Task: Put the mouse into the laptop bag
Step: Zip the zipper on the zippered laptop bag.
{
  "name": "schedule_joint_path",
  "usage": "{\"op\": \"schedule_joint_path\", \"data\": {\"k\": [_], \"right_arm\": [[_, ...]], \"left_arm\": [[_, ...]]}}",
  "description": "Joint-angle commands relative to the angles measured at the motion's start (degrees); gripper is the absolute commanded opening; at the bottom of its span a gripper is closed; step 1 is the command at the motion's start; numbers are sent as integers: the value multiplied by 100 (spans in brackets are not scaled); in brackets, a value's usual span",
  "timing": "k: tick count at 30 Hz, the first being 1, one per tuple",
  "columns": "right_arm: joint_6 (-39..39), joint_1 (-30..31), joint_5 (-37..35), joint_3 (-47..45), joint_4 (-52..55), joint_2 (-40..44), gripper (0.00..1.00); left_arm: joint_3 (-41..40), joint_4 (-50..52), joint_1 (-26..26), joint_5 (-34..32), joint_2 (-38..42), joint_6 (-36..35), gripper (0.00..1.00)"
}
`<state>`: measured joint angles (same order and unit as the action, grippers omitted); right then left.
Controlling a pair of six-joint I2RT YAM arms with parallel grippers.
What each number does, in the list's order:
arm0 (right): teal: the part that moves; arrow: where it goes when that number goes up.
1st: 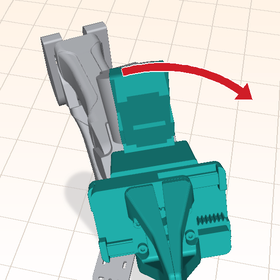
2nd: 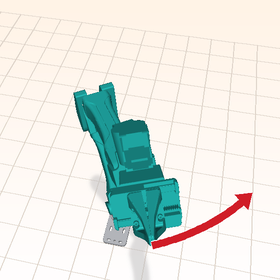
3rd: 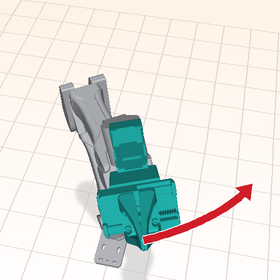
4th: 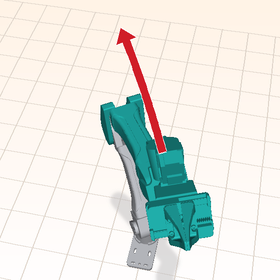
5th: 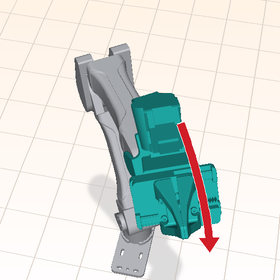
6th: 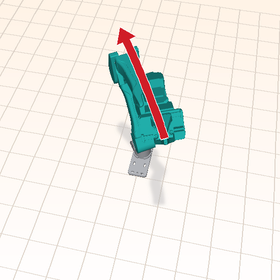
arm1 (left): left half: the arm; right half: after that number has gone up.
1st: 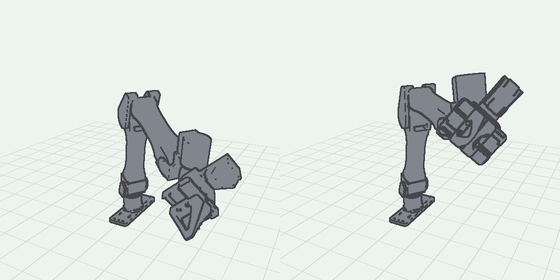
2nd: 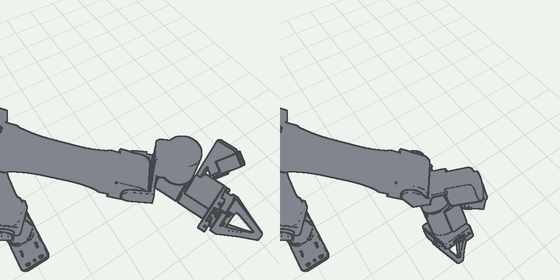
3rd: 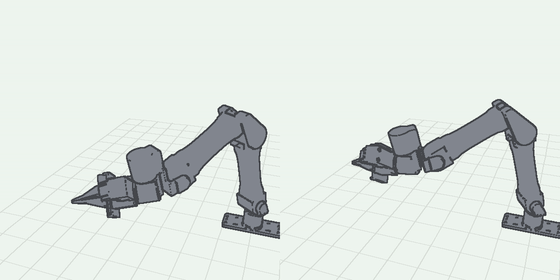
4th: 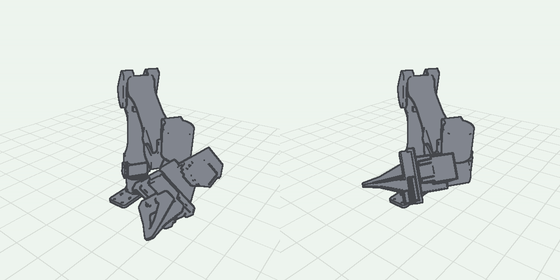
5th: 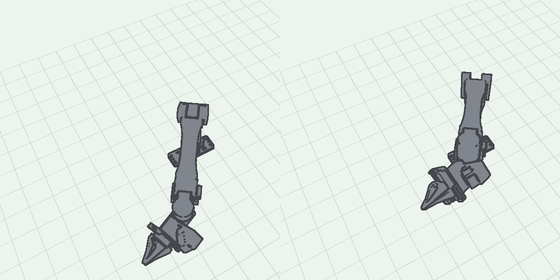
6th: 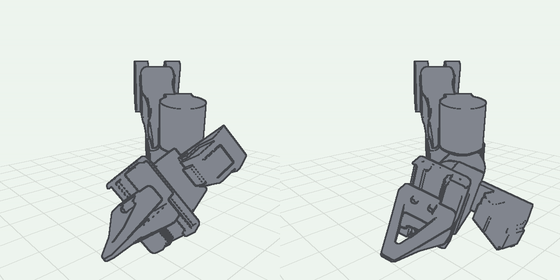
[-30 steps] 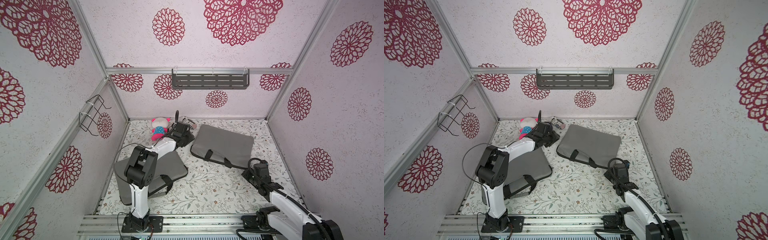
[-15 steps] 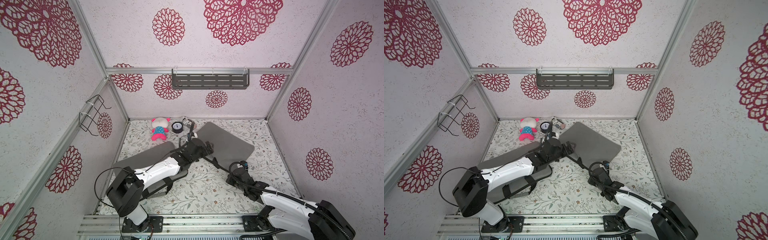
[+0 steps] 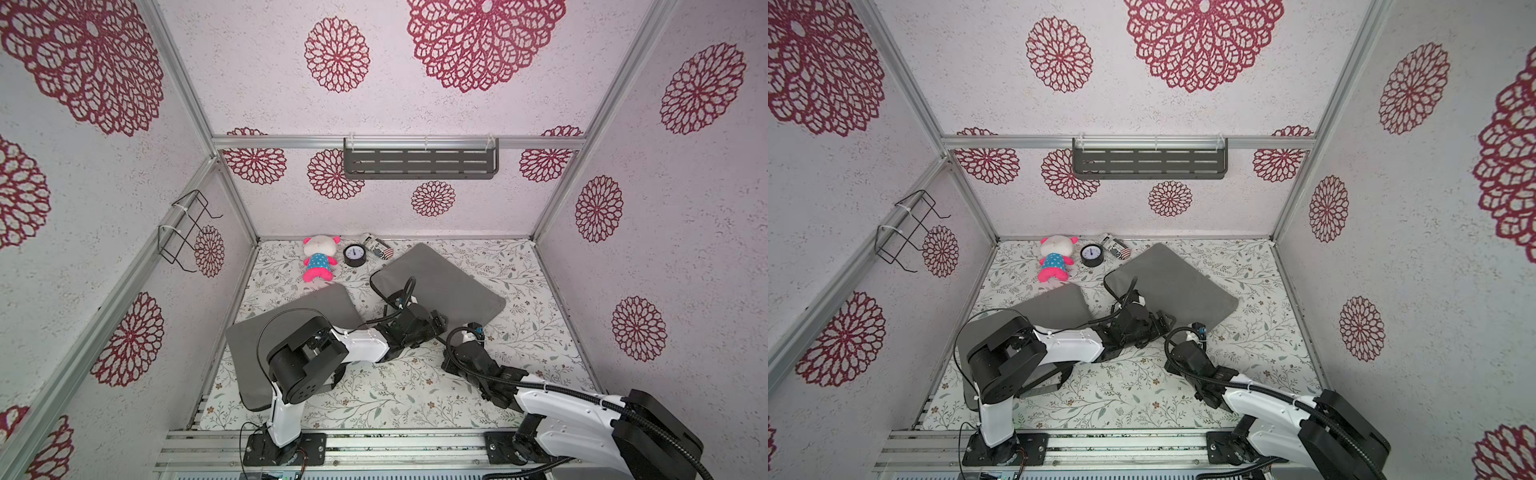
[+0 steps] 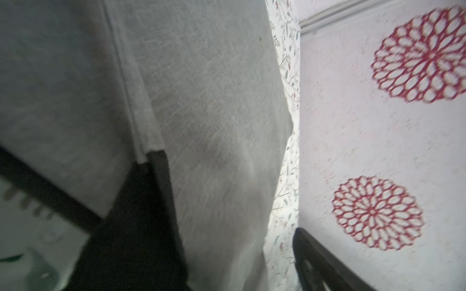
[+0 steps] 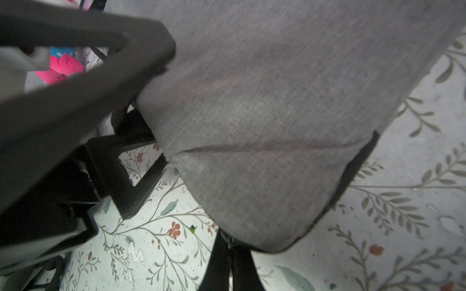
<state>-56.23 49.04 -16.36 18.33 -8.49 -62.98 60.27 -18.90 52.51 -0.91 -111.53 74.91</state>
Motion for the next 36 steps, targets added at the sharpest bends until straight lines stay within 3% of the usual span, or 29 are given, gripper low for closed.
{"op": "schedule_joint_path", "data": {"k": [1,3,4,6,8,14,22,27,28,30,32,36], "right_arm": [[-52,132,-8,79,-502,-29,0],[-53,159,-10,85,-511,-104,0],[-57,167,-20,80,-497,-126,0],[-102,163,-99,44,-364,-146,0],[-170,165,-185,15,-139,-119,0],[-355,55,-580,-105,673,201,0],[-377,-625,-370,-472,801,243,0],[75,-888,-6,-520,402,338,0],[196,-883,166,-523,201,361,0],[415,-765,384,-451,-72,383,0],[534,-510,332,-274,-113,347,0],[631,-83,305,22,-400,75,0]], "left_arm": [[249,-500,23,158,-385,128,72],[350,-450,-18,198,-527,119,36],[371,-400,-46,214,-562,128,23],[327,-395,-155,270,-600,142,7],[141,-431,-281,280,-532,155,0],[-700,-807,-775,392,58,119,0],[-695,-697,-1115,768,157,-159,0],[-649,-584,-1123,808,225,-274,1],[-632,-499,-1112,782,249,-292,6],[-587,-346,-1069,747,285,-337,31],[-586,-276,-1002,702,328,-346,48],[-651,-140,-668,459,470,-307,62]]}}
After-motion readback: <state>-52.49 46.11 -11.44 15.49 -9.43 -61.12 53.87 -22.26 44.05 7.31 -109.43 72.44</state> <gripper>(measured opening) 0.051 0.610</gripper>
